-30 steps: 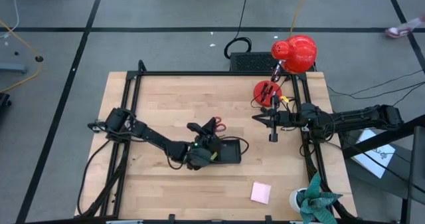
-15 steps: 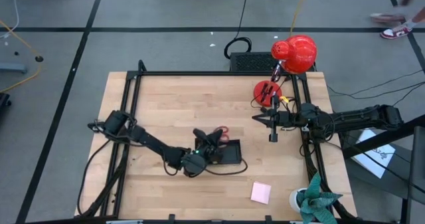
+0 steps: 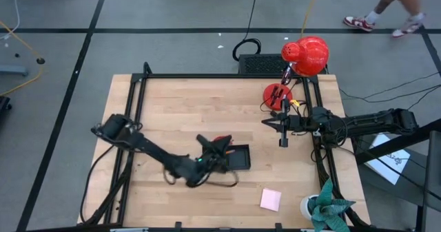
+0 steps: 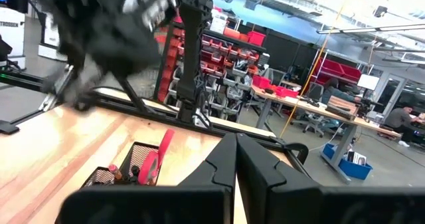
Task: Pick and place office supplies into organizer
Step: Put the pink sticky notes into the black desk organizer
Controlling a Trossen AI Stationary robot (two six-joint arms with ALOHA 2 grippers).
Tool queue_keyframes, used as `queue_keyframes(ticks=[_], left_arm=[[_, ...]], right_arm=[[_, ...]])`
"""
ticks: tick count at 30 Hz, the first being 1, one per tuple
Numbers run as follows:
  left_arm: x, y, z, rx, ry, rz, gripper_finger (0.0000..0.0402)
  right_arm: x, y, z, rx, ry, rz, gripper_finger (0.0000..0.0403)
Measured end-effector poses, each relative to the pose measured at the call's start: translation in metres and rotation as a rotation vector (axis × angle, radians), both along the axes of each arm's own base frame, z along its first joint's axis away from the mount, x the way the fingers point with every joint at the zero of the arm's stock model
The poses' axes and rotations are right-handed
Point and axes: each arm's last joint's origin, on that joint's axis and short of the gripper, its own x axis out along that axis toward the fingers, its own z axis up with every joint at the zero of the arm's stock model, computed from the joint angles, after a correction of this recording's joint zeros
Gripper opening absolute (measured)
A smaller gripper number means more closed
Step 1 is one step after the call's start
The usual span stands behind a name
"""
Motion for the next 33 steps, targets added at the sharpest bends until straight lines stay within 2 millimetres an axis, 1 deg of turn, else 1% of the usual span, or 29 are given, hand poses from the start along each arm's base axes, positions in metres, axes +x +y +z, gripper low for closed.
queue_keyframes(ticks=[3, 7, 9, 10, 12, 14, 16, 18, 20, 22, 25, 28, 31, 33], left_arm=[[-0.019, -0.016, 0.034, -0.029, -0.053, -0.033, 0.0000], [-0.062, -0.036, 0.079, -0.185, -0.201, -0.096, 0.0000], [-0.087, -0.046, 0.093, -0.218, -0.200, -0.152, 0.0000], [-0.098, -0.049, 0.096, -0.218, -0.179, -0.183, 0.0000], [-0.120, -0.051, 0.095, -0.220, -0.134, -0.276, 0.0000], [-0.137, -0.044, 0.086, -0.267, -0.088, -0.446, 0.0001], [-0.149, -0.030, 0.072, -0.379, -0.051, -0.588, 0.0000], [-0.154, -0.014, 0.050, -0.491, -0.056, -0.609, 0.0000], [-0.159, -0.002, 0.022, -0.546, -0.037, -0.659, 0.0000], [-0.163, 0.005, -0.003, -0.559, -0.014, -0.768, 0.0000], [-0.174, 0.016, -0.029, -0.554, -0.026, -0.887, 0.0000], [-0.184, 0.028, -0.046, -0.543, -0.056, -0.933, 0.0001], [-0.193, 0.034, -0.052, -0.543, -0.106, -0.969, 0.0001], [-0.196, 0.036, -0.057, -0.539, -0.096, -0.966, 0.0001]], right_arm=[[0.000, 0.000, 0.000, 0.000, 0.002, 0.000, 0.0004], [0.000, 0.000, -0.002, 0.002, 0.016, 0.003, 0.0004], [0.000, 0.001, -0.002, 0.012, 0.016, 0.031, 0.0004], [0.000, 0.001, -0.001, 0.020, 0.014, 0.054, 0.0004], [0.000, 0.003, 0.000, 0.024, -0.003, 0.116, 0.0004], [-0.001, 0.005, 0.002, 0.019, -0.019, 0.175, 0.0004], [-0.001, 0.005, 0.003, 0.025, -0.029, 0.193, 0.0004], [-0.001, 0.005, 0.004, 0.031, -0.034, 0.189, 0.0004], [-0.001, 0.005, 0.003, 0.032, -0.029, 0.189, 0.0004], [0.000, 0.005, 0.001, 0.035, -0.008, 0.189, 0.0004], [0.000, 0.005, -0.004, 0.041, 0.047, 0.188, 0.0004], [0.000, 0.005, -0.007, 0.060, 0.077, 0.191, 0.0004], [0.000, 0.006, -0.008, 0.090, 0.088, 0.227, 0.0004], [0.000, 0.010, -0.009, 0.092, 0.101, 0.292, 0.0005]])
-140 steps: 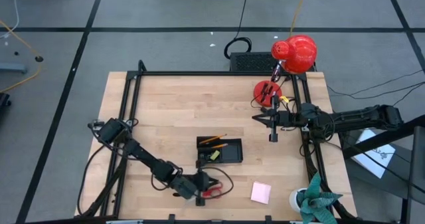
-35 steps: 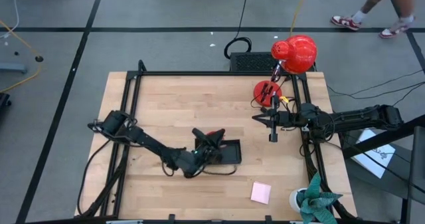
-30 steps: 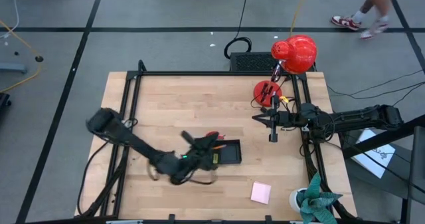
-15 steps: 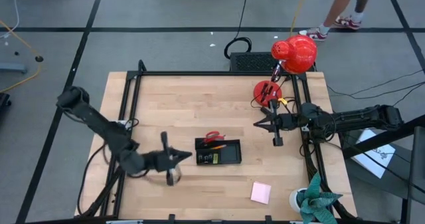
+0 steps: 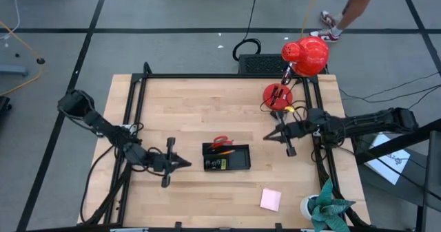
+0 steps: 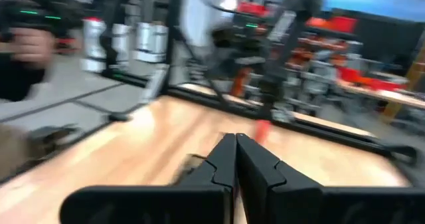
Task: Pick and place office supplies into organizer
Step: Put the pink sticky notes into the black desk organizer
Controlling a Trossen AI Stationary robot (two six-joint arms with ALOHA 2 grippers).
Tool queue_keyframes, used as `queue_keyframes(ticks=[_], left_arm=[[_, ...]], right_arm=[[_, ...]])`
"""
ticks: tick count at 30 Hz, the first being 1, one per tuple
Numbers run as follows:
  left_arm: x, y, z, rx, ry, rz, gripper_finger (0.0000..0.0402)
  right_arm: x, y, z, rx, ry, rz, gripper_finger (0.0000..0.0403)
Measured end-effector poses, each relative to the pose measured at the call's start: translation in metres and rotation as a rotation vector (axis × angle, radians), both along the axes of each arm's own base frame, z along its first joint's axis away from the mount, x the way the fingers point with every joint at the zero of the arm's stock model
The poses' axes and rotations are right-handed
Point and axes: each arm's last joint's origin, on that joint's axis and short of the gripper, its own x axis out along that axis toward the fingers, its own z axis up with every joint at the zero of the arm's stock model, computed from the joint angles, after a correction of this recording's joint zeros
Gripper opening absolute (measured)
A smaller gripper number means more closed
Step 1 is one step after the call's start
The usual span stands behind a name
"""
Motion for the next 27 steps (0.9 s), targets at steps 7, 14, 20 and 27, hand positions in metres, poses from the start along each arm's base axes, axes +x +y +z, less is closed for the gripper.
queue_keyframes(ticks=[7, 14, 20, 27], left_arm=[[0.001, 0.004, 0.002, 0.001, -0.026, 0.063, 0.0011], [0.006, 0.011, 0.003, -0.012, -0.029, 0.105, 0.0003], [0.011, 0.022, 0.006, -0.064, -0.050, 0.157, 0.0023], [0.015, 0.030, 0.002, -0.085, -0.017, 0.197, 0.0016]], right_arm=[[-0.004, 0.034, -0.004, 0.015, 0.064, 0.196, 0.0034], [-0.011, 0.078, -0.002, 0.046, 0.296, 0.092, 0.0113], [-0.010, 0.115, 0.005, 0.055, 0.359, 0.078, 0.0178], [0.011, 0.153, -0.005, 0.035, 0.470, 0.033, 0.0215]])
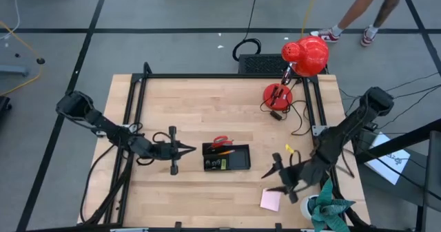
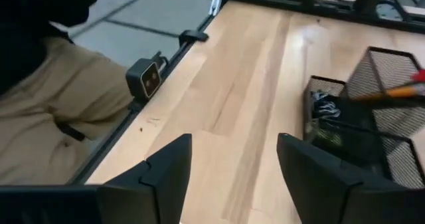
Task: Pick and place office supplies into organizer
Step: Put the pink sticky notes into the black desk organizer
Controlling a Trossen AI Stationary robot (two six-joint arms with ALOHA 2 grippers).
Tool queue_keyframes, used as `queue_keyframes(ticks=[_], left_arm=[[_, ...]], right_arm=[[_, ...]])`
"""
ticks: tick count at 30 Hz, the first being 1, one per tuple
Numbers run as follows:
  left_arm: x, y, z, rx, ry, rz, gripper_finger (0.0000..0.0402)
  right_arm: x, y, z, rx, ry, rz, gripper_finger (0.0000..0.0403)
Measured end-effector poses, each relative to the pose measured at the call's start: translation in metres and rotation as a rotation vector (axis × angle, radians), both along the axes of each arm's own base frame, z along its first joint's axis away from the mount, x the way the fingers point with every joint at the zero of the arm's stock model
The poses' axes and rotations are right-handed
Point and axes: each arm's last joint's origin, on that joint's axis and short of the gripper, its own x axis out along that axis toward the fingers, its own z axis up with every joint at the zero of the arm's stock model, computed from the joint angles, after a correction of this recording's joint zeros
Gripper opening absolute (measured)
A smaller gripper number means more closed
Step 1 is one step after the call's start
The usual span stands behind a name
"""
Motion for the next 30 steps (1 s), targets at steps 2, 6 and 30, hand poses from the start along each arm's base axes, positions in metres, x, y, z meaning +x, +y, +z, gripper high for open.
queue_keyframes(ticks=[2, 6, 30], left_arm=[[0.001, 0.001, -0.001, -0.002, 0.006, 0.006, 0.0009], [0.002, 0.003, -0.001, -0.015, 0.009, -0.004, 0.0003], [0.002, 0.003, -0.004, -0.012, 0.038, -0.016, 0.0023]], right_arm=[[0.009, 0.011, 0.004, -0.031, 0.020, -0.007, 0.0220], [0.025, 0.030, 0.022, -0.188, 0.115, -0.062, 0.0224], [0.067, 0.136, 0.021, -0.205, 0.479, -0.195, 0.0224]])
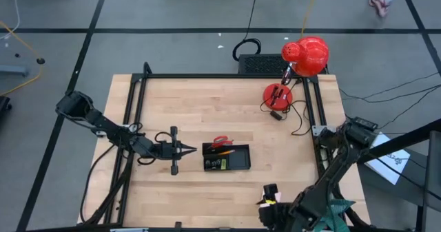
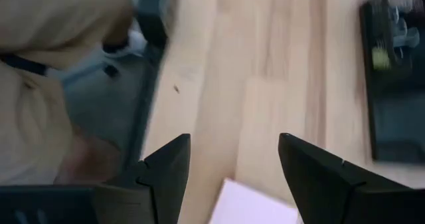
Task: Pick and place office supplies into organizer
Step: Put the pink sticky notes into the black desk organizer
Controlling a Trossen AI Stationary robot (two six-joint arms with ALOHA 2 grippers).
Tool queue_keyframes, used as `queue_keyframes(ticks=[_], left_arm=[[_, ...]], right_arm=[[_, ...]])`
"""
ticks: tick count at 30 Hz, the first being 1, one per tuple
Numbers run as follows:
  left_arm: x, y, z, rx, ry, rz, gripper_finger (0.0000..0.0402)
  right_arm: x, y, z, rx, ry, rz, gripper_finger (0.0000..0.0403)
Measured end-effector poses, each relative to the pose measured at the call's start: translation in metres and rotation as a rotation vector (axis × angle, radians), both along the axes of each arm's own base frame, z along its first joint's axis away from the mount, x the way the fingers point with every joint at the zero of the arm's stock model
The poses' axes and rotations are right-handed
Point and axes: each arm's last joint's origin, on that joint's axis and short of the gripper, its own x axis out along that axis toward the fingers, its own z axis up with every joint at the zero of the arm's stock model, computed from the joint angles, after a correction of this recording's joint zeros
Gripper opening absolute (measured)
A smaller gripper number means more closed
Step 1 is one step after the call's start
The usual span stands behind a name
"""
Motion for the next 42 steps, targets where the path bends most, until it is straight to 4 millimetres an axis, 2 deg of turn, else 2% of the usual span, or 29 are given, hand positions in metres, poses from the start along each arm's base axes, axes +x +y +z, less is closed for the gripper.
queue_keyframes(ticks=[13, 22, 31, 35, 42], left_arm=[[0.000, 0.000, -0.001, -0.037, 0.011, 0.000, 0.0026], [0.000, 0.000, -0.002, -0.051, 0.014, 0.000, 0.0026], [0.000, 0.000, -0.002, -0.048, 0.019, 0.001, 0.0026], [0.000, 0.000, -0.002, -0.048, 0.019, 0.001, 0.0026], [0.000, 0.000, -0.002, -0.041, 0.019, 0.002, 0.0026]], right_arm=[[-0.020, 0.020, -0.048, 0.002, 0.189, -0.150, 0.0224], [-0.023, 0.020, -0.072, -0.047, 0.289, -0.214, 0.0224], [-0.029, 0.014, -0.098, -0.176, 0.419, -0.273, 0.0224], [-0.030, 0.012, -0.101, -0.213, 0.431, -0.286, 0.0224], [-0.030, 0.009, -0.090, -0.315, 0.402, -0.292, 0.0224]])
